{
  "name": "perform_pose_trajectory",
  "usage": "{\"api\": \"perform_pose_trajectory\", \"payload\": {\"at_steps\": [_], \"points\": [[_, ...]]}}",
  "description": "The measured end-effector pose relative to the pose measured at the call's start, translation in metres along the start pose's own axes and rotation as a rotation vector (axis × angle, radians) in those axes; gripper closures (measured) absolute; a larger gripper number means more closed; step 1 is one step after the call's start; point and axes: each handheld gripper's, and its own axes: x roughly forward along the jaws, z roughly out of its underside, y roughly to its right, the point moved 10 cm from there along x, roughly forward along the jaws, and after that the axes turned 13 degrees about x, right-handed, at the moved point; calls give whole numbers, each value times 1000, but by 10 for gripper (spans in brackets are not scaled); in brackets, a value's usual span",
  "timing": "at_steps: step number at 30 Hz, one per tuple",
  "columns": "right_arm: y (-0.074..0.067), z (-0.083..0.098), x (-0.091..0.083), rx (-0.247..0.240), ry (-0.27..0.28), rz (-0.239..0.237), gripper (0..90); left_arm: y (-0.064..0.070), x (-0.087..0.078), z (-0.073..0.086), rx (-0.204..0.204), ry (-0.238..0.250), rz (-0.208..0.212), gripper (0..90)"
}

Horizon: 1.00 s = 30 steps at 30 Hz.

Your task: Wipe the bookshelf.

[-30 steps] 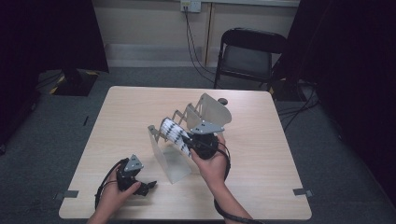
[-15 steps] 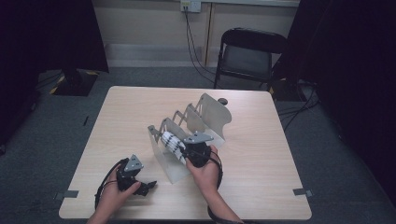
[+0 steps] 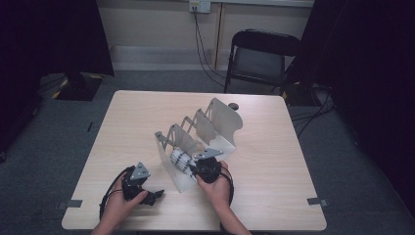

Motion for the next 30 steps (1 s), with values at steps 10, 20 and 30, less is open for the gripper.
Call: {"api": "perform_pose_trajectory", "payload": {"at_steps": [10, 20, 30], "points": [[6, 5, -12, -30, -1, -23, 489, 0, 0, 0, 0, 0, 0, 0], [0, 20, -6, -63, -68, -16, 726, 0, 0, 0, 0, 0, 0, 0], [-8, -12, -25, -6, 10, -30, 801, 0, 0, 0, 0, 0, 0, 0]]}}
